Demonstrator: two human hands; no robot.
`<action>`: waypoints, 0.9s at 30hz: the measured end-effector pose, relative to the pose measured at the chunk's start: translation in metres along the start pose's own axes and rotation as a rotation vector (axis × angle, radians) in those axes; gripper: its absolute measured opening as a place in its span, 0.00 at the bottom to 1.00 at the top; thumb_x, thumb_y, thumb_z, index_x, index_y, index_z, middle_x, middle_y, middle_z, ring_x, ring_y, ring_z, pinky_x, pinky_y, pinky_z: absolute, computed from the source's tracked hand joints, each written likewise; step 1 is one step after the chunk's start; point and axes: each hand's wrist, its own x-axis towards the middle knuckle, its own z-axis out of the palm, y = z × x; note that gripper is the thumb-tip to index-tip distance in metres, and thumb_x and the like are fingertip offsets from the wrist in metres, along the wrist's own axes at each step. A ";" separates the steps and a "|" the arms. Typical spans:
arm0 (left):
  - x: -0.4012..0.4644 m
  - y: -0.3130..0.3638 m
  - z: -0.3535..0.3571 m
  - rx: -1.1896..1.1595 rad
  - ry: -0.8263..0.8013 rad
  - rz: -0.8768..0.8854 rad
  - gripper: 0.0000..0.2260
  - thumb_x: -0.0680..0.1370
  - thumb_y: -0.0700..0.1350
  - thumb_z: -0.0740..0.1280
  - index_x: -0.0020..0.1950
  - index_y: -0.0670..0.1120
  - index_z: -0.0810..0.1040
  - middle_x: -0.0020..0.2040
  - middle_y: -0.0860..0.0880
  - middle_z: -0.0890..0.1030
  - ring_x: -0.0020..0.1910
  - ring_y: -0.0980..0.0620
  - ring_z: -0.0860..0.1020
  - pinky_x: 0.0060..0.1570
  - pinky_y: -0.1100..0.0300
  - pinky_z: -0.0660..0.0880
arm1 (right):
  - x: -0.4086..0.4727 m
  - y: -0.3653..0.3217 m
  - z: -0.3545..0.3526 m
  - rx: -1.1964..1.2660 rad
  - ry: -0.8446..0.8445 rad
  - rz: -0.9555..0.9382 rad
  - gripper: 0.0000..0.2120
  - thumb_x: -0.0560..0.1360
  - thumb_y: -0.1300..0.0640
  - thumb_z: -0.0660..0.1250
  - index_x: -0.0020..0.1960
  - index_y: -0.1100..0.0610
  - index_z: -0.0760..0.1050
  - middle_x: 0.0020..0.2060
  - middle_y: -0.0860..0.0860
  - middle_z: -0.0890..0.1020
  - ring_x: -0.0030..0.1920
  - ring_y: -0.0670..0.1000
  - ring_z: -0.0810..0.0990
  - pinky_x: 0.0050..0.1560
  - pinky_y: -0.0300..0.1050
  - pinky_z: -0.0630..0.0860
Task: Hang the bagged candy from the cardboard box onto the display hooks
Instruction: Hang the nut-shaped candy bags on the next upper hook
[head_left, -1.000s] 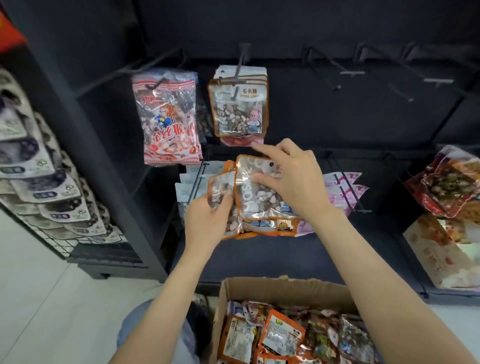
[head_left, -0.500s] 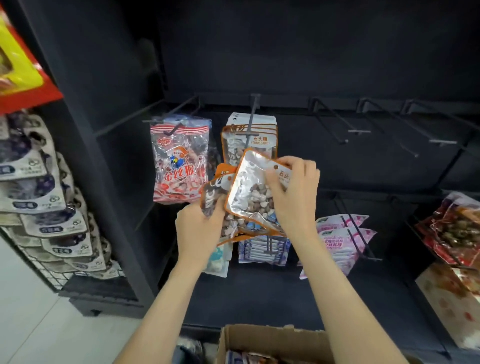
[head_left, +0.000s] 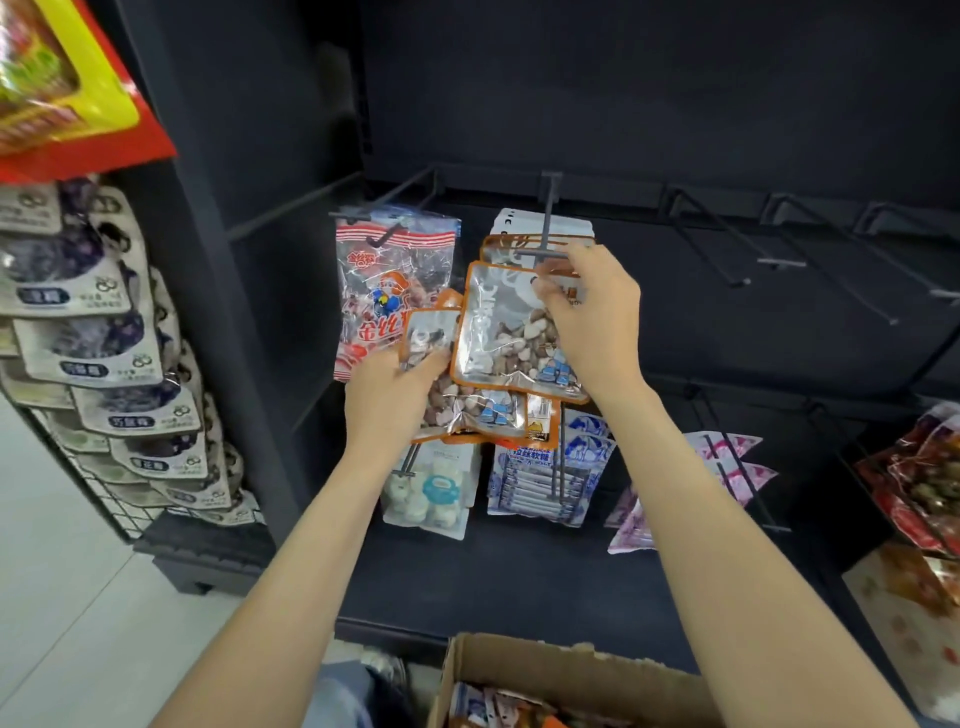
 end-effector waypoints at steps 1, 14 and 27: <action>0.000 -0.001 0.000 0.004 -0.001 0.009 0.11 0.76 0.48 0.69 0.33 0.55 0.77 0.32 0.56 0.80 0.31 0.62 0.78 0.38 0.68 0.74 | 0.000 0.002 0.002 -0.002 -0.004 -0.028 0.06 0.74 0.62 0.69 0.49 0.55 0.81 0.43 0.43 0.74 0.50 0.51 0.76 0.53 0.40 0.72; -0.002 -0.036 -0.028 0.480 0.040 0.161 0.13 0.78 0.52 0.65 0.45 0.43 0.81 0.28 0.55 0.73 0.37 0.45 0.76 0.41 0.55 0.69 | 0.034 0.044 0.003 -0.409 -0.045 -0.499 0.11 0.75 0.57 0.65 0.51 0.61 0.82 0.46 0.58 0.78 0.49 0.54 0.68 0.44 0.50 0.73; -0.010 -0.036 -0.010 -0.177 -0.063 -0.023 0.04 0.76 0.45 0.69 0.42 0.52 0.80 0.40 0.53 0.84 0.43 0.52 0.83 0.50 0.48 0.79 | -0.076 -0.002 -0.038 0.454 -0.032 0.547 0.22 0.76 0.47 0.67 0.68 0.48 0.69 0.64 0.47 0.74 0.61 0.42 0.74 0.57 0.37 0.72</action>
